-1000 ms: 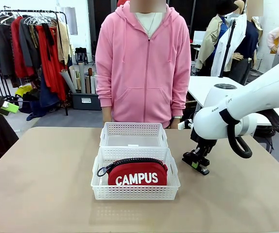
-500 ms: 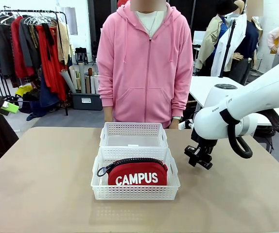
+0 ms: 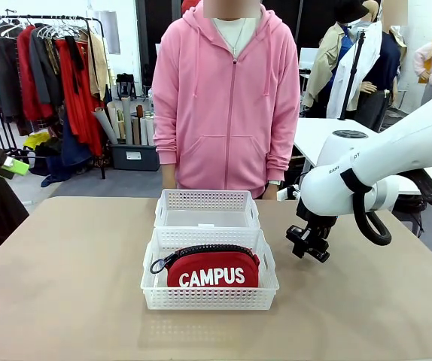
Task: Distribute items into two baskets.
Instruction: Pick up the Stapler that the person points to.
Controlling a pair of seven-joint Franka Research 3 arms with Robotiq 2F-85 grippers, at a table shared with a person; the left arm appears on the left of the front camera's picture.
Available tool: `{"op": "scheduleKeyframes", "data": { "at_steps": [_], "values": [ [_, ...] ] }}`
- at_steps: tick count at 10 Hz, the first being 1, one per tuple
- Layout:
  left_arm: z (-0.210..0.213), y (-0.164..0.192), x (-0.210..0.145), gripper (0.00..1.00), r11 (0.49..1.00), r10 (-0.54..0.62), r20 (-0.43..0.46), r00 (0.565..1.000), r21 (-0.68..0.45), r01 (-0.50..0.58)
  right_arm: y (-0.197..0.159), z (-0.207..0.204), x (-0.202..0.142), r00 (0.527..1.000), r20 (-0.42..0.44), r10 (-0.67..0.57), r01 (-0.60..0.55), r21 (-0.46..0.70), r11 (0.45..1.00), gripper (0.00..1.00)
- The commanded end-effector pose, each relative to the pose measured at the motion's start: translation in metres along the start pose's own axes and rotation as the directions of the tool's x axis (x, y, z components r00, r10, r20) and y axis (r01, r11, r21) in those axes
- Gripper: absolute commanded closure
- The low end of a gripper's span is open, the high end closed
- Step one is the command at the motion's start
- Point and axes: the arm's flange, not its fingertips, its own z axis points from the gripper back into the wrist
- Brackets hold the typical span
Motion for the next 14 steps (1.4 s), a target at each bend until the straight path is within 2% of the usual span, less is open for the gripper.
{"op": "scheduleKeyframes", "data": {
  "at_steps": [1, 2, 5, 6, 9, 11, 14],
  "values": [
    [0.001, 0.0, 0.0, 0.0, 1.0, -0.001, 0.016, 1.0, -0.01, 0.002, -0.003, 0.006, 0.004, 1.0, 0.016, 0.0, 0.0, 0.007, 1.0, 1.0],
    [0.001, 0.0, 0.0, 0.0, 1.0, -0.001, 0.016, 1.0, -0.01, 0.002, -0.008, 0.015, 0.001, 1.0, 0.021, 0.01, -0.01, 0.021, 1.0, 1.0],
    [0.001, 0.0, 0.0, 0.0, 1.0, -0.001, 0.016, 1.0, -0.01, 0.002, -0.024, 0.085, -0.022, 0.994, 0.046, 0.101, -0.106, 0.106, 0.989, 1.0],
    [0.001, 0.0, 0.0, 0.0, 1.0, -0.001, 0.016, 1.0, -0.01, 0.002, -0.025, 0.109, -0.031, 0.986, 0.044, 0.161, -0.165, 0.143, 0.976, 1.0],
    [0.001, 0.0, 0.0, 0.0, 1.0, -0.001, 0.016, 1.0, -0.01, 0.002, -0.022, 0.175, -0.061, 0.97, 0.031, 0.24, -0.242, 0.196, 0.95, 1.0],
    [0.001, 0.0, 0.0, 0.0, 1.0, -0.001, 0.016, 1.0, -0.01, 0.002, -0.012, 0.213, -0.08, 0.963, -0.009, 0.269, -0.264, 0.153, 0.952, 1.0],
    [0.001, 0.0, 0.0, 0.0, 1.0, -0.001, 0.016, 1.0, -0.01, 0.002, 0.007, 0.247, -0.101, 0.941, -0.002, 0.339, -0.338, 0.067, 0.939, 1.0]
  ]
}}
